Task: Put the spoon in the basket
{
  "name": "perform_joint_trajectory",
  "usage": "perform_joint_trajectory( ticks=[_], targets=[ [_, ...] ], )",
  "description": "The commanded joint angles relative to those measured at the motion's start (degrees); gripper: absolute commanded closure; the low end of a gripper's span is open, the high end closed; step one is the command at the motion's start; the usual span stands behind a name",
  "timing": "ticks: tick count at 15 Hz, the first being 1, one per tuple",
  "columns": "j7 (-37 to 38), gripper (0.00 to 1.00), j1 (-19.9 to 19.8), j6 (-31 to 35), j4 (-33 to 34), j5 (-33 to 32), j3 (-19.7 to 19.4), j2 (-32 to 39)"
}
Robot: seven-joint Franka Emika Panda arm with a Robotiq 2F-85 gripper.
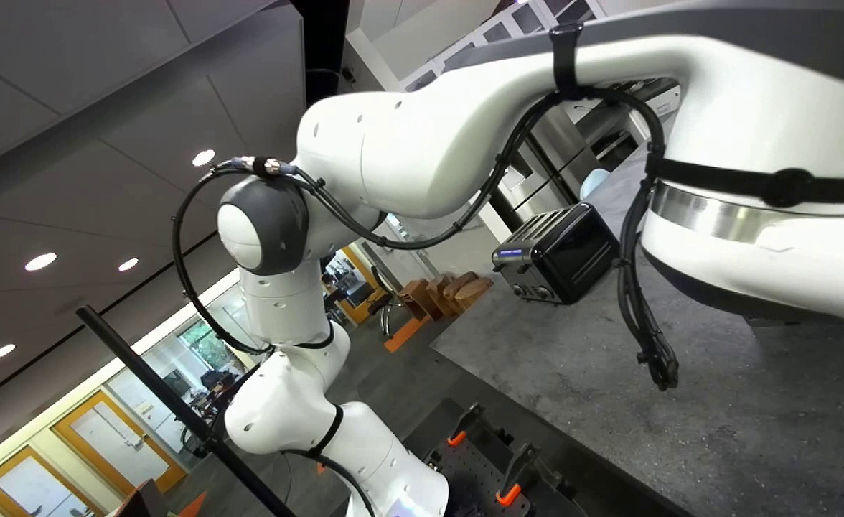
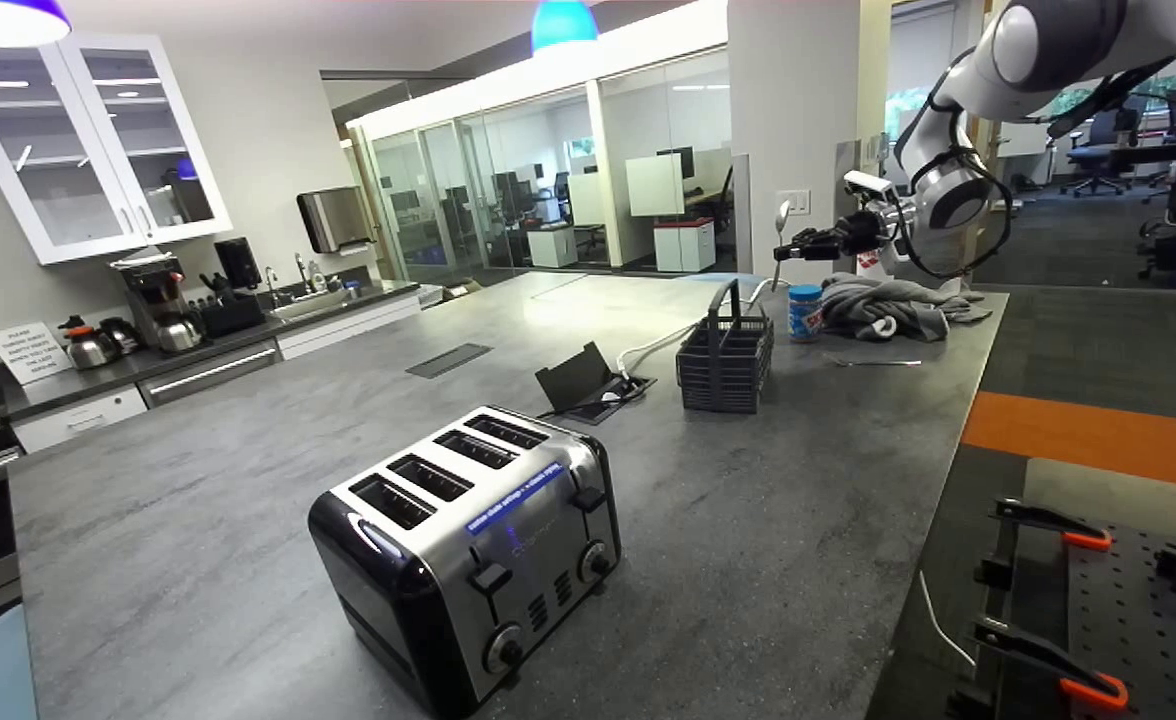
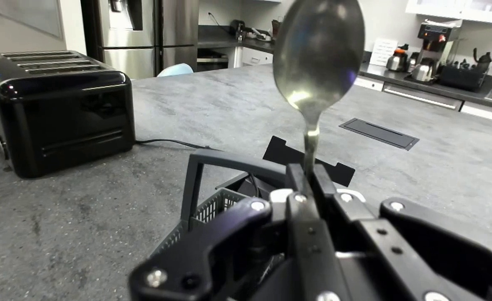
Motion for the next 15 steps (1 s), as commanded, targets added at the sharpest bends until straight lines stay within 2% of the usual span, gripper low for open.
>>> perform_joint_trajectory(
  ticks=[1, 15],
  targets=[
    [3.83, 0.98, -1.14, -2.48, 4.75, 1.45, 1.43, 3.70],
    [5.39, 0.98, -0.62, -0.59, 12.21, 1.15, 3.68, 12.93]
  ],
)
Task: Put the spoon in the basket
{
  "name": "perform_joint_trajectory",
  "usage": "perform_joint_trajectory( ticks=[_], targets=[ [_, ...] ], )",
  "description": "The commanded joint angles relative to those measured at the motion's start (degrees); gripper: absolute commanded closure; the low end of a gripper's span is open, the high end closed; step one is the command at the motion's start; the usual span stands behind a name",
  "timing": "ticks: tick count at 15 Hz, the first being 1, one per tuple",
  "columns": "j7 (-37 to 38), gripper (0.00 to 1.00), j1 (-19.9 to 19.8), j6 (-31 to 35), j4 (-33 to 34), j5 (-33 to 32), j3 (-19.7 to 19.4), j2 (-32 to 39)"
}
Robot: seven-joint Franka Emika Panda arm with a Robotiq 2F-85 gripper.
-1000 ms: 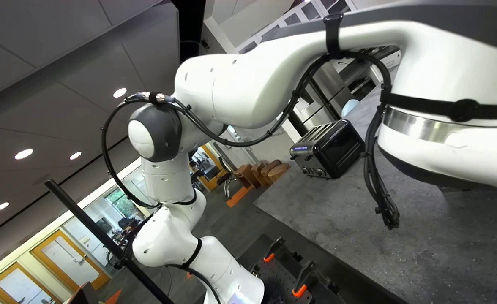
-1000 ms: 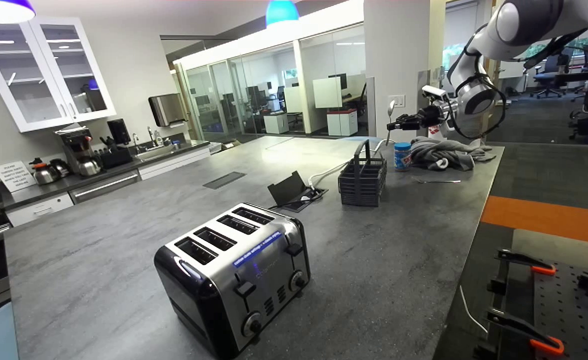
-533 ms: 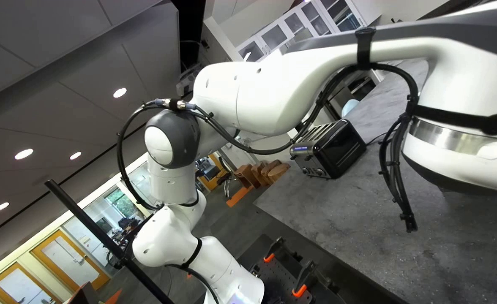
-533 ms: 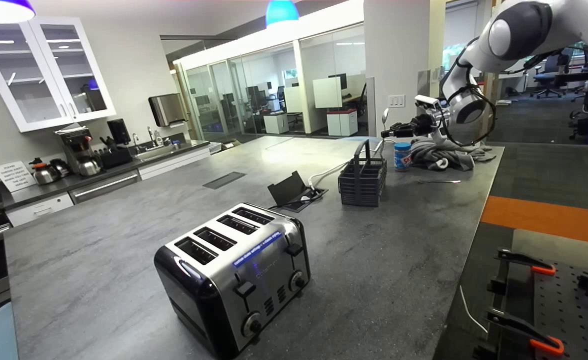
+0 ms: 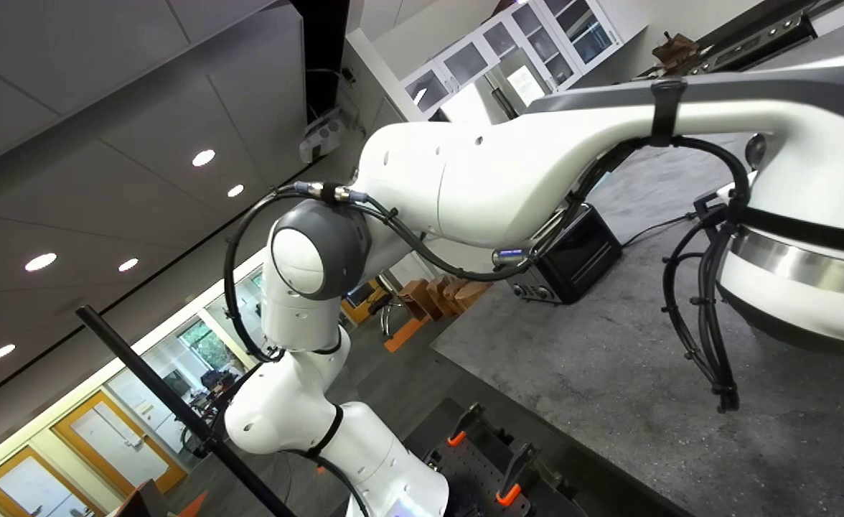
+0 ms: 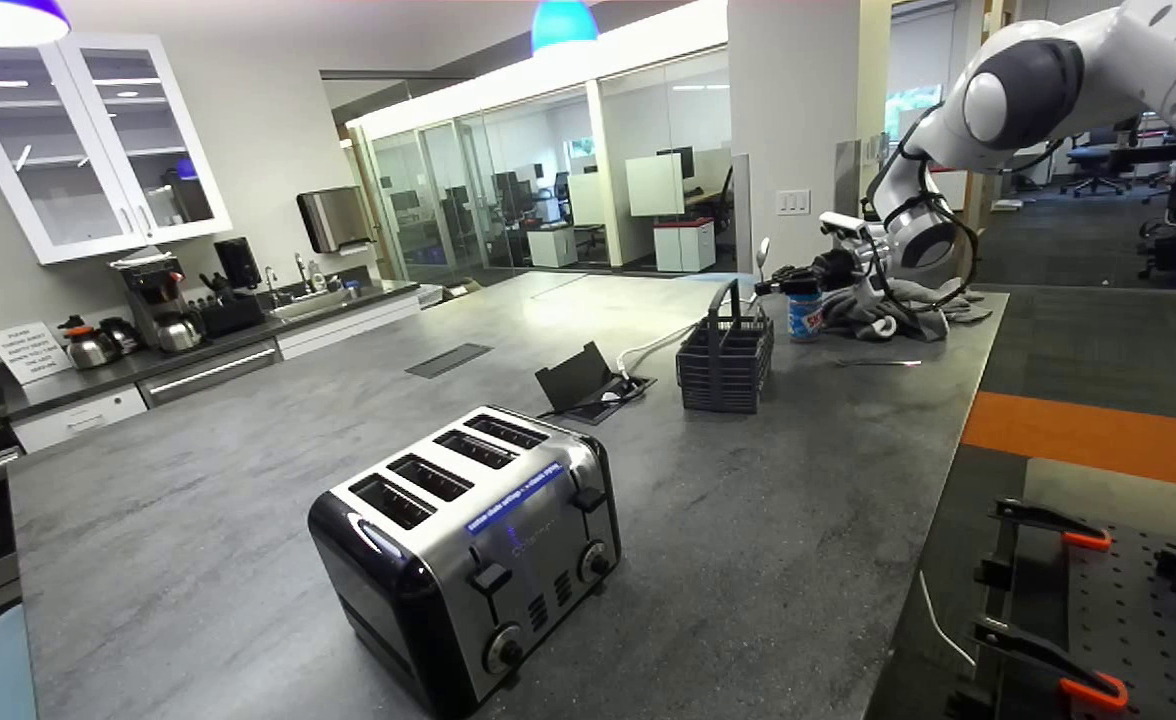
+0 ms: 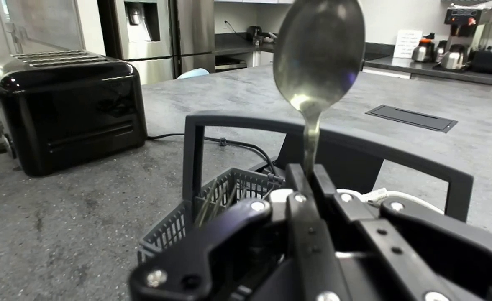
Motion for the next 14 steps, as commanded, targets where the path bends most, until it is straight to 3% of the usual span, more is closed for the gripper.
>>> perform_joint_trajectory(
  ticks=[1, 14],
  targets=[
    [2.83, 0.98, -0.38, -0.09, 4.19, 0.42, 0.54, 2.96],
    [3.59, 0.98, -0.82, 1.40, 9.68, 0.76, 1.31, 9.26]
  ],
)
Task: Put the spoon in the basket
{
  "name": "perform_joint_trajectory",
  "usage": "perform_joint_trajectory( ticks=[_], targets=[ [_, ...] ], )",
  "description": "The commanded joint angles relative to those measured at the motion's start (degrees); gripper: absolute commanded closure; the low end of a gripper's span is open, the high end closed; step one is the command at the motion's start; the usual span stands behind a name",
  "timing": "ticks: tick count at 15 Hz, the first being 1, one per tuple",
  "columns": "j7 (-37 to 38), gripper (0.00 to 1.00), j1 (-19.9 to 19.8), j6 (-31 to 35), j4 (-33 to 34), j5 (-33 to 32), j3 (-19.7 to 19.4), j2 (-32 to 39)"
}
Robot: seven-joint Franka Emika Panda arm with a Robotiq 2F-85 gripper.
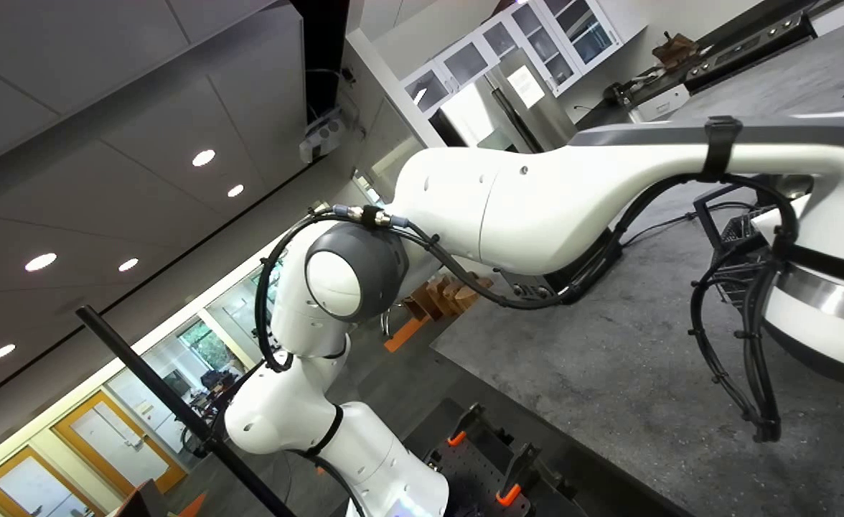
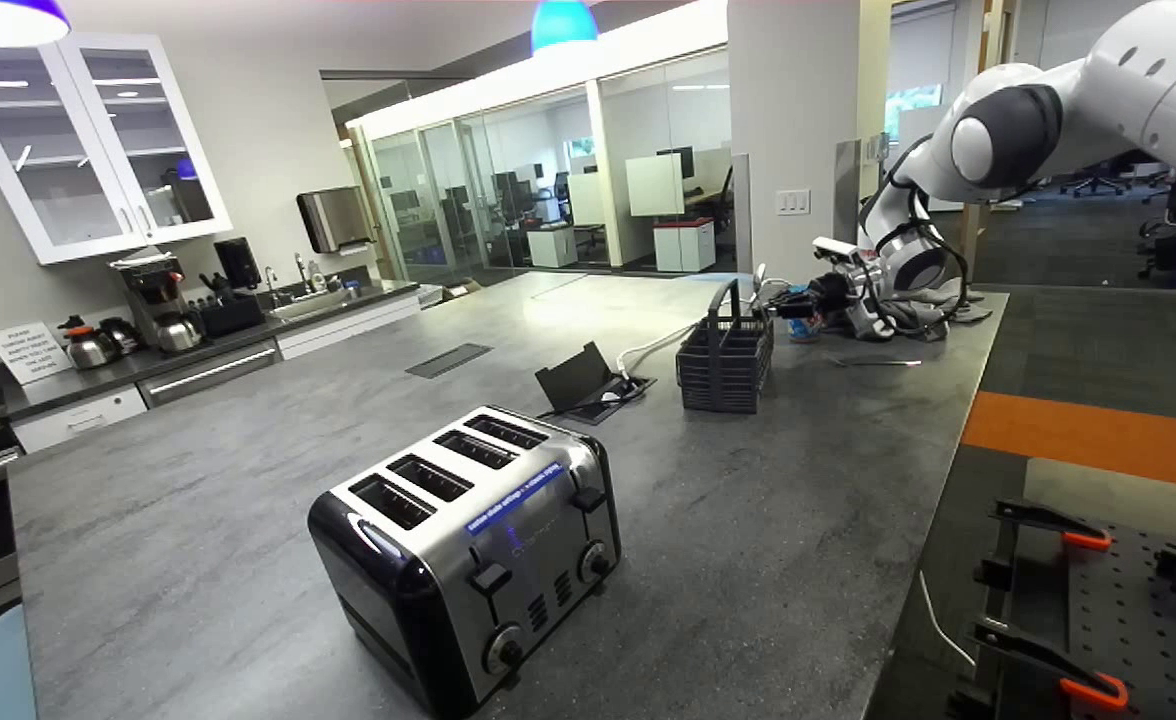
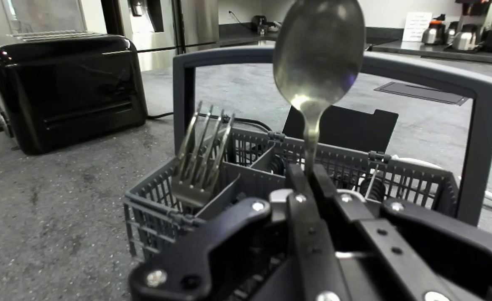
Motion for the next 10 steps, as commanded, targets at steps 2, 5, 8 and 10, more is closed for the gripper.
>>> perform_joint_trajectory(
  ticks=[2, 5, 8, 10],
  targets=[
    [2.34, 0.98, -0.97, 0.95, 3.93, 0.91, 1.58, 2.83],
    [1.32, 0.98, -1.57, 0.56, 4.62, 2.02, 2.68, 3.74],
    [0.81, 0.98, -2.26, 0.08, 5.16, 3.32, 3.79, 4.22],
    [1.30, 0.66, -2.42, 0.24, 5.49, 3.31, 4.08, 4.38]
  ],
)
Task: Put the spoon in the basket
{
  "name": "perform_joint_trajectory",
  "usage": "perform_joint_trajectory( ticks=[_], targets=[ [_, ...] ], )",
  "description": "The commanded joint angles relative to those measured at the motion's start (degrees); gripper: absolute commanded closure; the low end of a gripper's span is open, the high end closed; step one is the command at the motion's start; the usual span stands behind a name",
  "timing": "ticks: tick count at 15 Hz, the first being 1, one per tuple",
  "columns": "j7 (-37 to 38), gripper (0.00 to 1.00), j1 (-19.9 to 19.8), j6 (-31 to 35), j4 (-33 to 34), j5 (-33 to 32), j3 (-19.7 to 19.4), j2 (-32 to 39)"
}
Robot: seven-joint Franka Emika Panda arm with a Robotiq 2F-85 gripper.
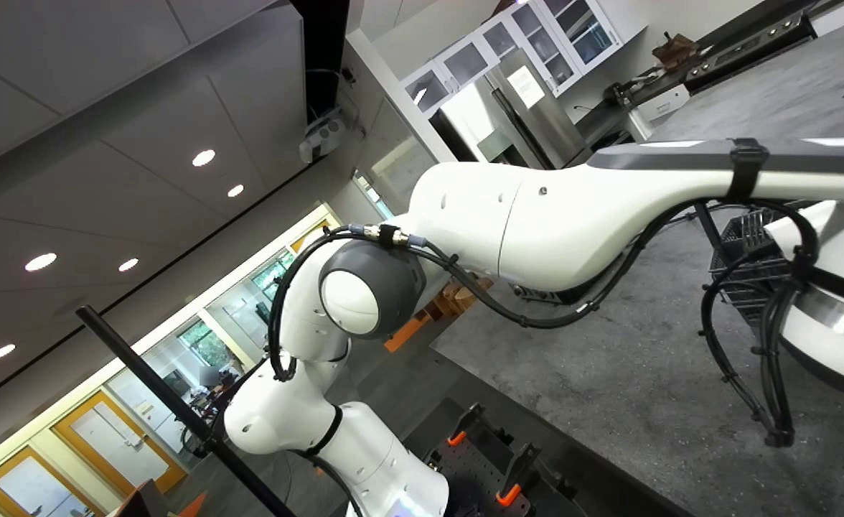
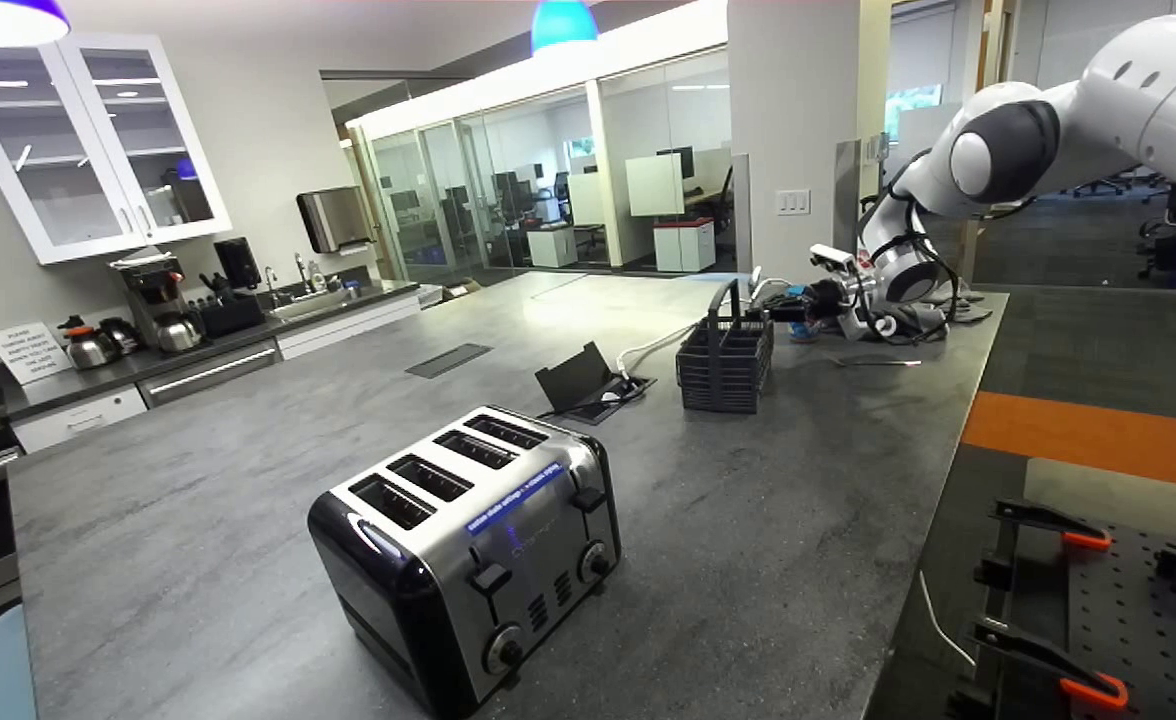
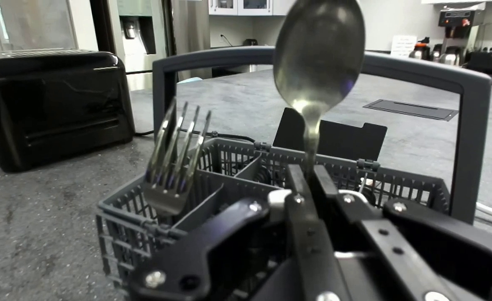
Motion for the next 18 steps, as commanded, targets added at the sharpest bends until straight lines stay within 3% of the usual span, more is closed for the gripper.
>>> perform_joint_trajectory(
  ticks=[1, 9, 14, 18],
  targets=[
    [1.38, 0.60, -0.85, 0.18, 2.27, 0.83, 1.11, 1.02],
    [1.20, 0.01, -1.07, -1.14, 0.38, -0.32, 0.86, -2.05],
    [2.03, 0.00, -1.17, -2.44, -3.50, -2.33, -0.24, -8.41],
    [8.23, 0.00, -0.48, -5.34, -6.66, -8.04, -2.53, -15.69]
  ],
)
